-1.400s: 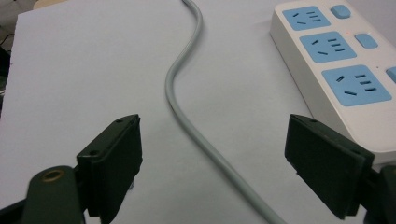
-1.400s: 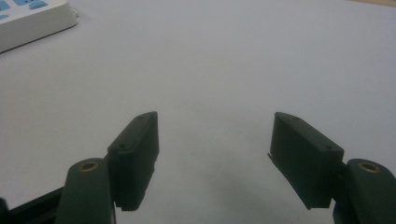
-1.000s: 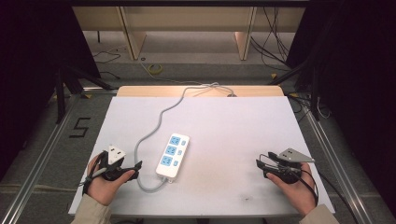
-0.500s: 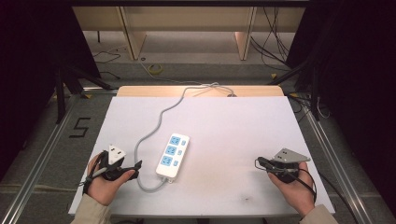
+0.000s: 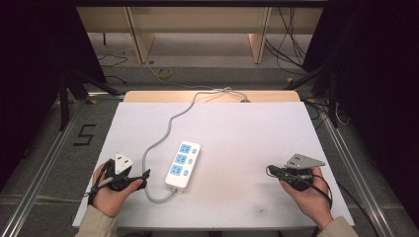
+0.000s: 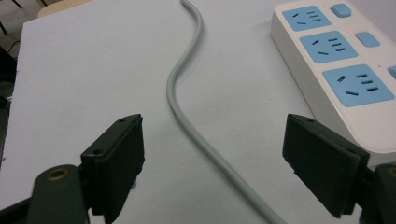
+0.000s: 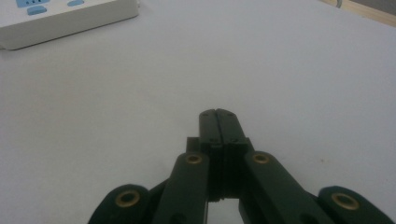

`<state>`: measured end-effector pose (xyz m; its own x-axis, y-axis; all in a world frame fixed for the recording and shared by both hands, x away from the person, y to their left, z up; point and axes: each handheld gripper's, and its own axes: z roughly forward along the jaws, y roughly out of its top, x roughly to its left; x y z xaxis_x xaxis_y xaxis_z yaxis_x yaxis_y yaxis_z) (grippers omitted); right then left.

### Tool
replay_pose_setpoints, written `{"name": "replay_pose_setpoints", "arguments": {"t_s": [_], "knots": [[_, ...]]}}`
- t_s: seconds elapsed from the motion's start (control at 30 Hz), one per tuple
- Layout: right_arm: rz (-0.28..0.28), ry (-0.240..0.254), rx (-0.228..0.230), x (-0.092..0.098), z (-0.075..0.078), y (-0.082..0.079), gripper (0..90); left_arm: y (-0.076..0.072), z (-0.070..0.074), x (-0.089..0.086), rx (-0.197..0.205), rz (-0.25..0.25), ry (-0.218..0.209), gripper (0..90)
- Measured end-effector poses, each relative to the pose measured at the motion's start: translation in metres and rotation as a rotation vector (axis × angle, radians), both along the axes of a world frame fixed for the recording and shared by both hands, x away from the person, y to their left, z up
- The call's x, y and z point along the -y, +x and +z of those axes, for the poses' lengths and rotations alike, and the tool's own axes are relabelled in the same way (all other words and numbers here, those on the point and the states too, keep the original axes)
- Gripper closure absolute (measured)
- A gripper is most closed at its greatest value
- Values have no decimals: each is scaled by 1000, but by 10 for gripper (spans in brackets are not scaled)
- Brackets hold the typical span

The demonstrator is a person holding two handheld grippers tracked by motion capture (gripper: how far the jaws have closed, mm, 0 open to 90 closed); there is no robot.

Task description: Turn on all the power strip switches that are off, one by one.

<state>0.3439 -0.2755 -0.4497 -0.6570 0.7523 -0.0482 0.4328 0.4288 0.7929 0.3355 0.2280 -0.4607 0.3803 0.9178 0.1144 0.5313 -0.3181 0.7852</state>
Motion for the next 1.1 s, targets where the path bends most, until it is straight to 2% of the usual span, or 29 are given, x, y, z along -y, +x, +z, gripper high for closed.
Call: {"name": "replay_pose_setpoints", "arguments": {"t_s": [0.43, 1.1], "knots": [[26, 8, -43, -8, 3, 2, 900, 0, 1, 0, 6, 4, 7, 205], [75, -1, -60, -31, 9, 7, 900, 0, 2, 0, 8, 4, 17, 212]]}}
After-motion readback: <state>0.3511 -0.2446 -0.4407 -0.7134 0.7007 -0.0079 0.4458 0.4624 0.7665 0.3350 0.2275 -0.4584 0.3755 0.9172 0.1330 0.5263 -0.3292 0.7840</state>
